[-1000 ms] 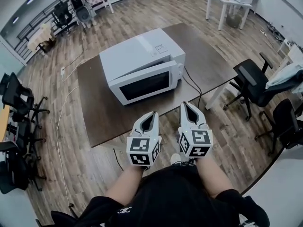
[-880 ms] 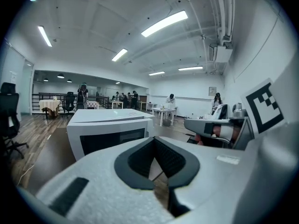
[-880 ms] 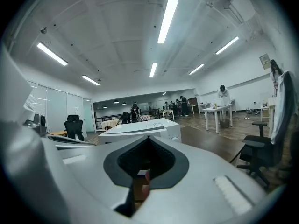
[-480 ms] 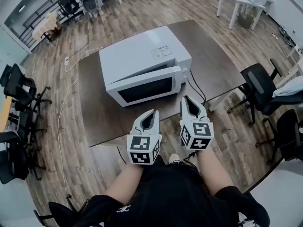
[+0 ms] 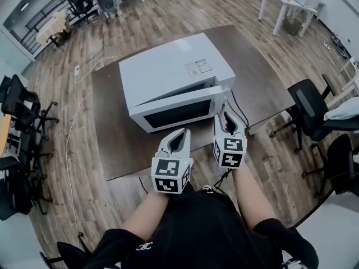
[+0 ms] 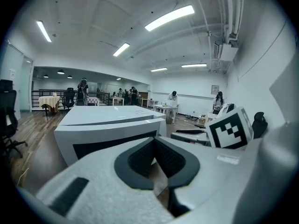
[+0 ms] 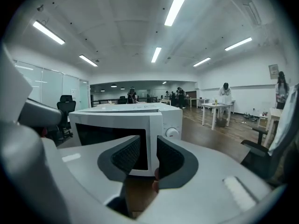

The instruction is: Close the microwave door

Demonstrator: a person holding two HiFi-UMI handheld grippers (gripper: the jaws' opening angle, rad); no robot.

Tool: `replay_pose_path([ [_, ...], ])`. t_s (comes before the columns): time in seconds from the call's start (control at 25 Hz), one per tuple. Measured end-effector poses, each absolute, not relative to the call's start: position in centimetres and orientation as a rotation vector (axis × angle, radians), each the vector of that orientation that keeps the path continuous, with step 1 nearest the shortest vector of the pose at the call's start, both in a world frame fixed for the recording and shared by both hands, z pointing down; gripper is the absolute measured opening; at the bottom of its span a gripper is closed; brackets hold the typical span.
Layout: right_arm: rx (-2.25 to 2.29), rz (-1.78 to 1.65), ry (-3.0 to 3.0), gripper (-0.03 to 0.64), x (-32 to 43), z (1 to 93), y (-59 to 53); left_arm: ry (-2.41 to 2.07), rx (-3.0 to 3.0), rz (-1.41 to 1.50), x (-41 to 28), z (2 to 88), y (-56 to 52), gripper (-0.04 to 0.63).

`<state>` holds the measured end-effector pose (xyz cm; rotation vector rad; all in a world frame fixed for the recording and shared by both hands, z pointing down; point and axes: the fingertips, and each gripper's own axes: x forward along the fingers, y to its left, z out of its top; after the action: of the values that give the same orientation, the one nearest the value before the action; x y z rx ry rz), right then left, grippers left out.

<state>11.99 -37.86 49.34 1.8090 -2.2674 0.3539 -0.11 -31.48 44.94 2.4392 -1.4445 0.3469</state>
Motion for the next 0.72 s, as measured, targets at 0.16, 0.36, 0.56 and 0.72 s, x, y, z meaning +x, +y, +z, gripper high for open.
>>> replay_pose_path([
  [0.16, 1.807, 0.364, -2.209, 0.136, 12.0, 51.1, -40.2, -1.448, 2.435, 0.341, -1.2, 45.2, -32.7, 0.009],
  [0.36, 1.814, 0.375, -2.152, 0.147, 12.2, 52.4, -42.0, -1.446, 2.425, 0.344, -2.2, 45.4, -34.0, 0.009],
  [0.56, 1.81, 0.406, -2.137, 0.173, 12.0, 53.1, -43.6, -1.445, 2.434, 0.339, -2.6, 45.2, -35.4, 0.009],
  [0.72, 1.811, 0.416, -2.107, 0.176, 12.0, 53.7, -44.3, -1.453, 2.429, 0.333, -3.2, 45.1, -36.0, 0.009],
])
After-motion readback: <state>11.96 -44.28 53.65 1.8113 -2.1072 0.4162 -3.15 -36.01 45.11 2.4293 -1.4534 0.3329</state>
